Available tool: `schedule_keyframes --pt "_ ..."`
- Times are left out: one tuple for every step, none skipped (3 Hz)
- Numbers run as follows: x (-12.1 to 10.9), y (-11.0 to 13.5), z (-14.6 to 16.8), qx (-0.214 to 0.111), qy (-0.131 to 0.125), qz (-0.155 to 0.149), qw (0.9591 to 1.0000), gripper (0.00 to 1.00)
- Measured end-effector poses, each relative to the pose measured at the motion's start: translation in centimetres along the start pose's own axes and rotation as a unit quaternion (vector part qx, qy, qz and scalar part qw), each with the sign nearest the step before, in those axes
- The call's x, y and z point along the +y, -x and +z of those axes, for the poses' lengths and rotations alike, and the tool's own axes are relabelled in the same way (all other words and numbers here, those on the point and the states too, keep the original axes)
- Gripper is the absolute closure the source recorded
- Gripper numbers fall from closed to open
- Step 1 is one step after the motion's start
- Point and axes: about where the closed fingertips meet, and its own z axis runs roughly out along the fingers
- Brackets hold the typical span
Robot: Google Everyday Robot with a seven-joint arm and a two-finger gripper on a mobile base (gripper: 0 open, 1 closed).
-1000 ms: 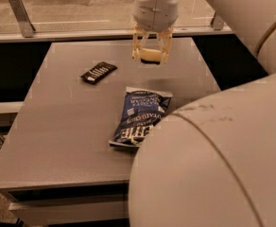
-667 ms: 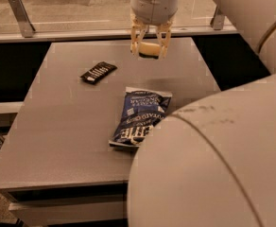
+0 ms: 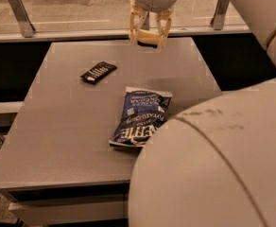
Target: Pick sponge
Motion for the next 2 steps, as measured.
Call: schedule_keyframes --pt "-0.12 -0.45 -1.62 0.024 -0.01 0.019 0.9995 1.0" --pt "-0.13 -0.45 -1.62 0.024 -0.01 0.019 0.9995 1.0"
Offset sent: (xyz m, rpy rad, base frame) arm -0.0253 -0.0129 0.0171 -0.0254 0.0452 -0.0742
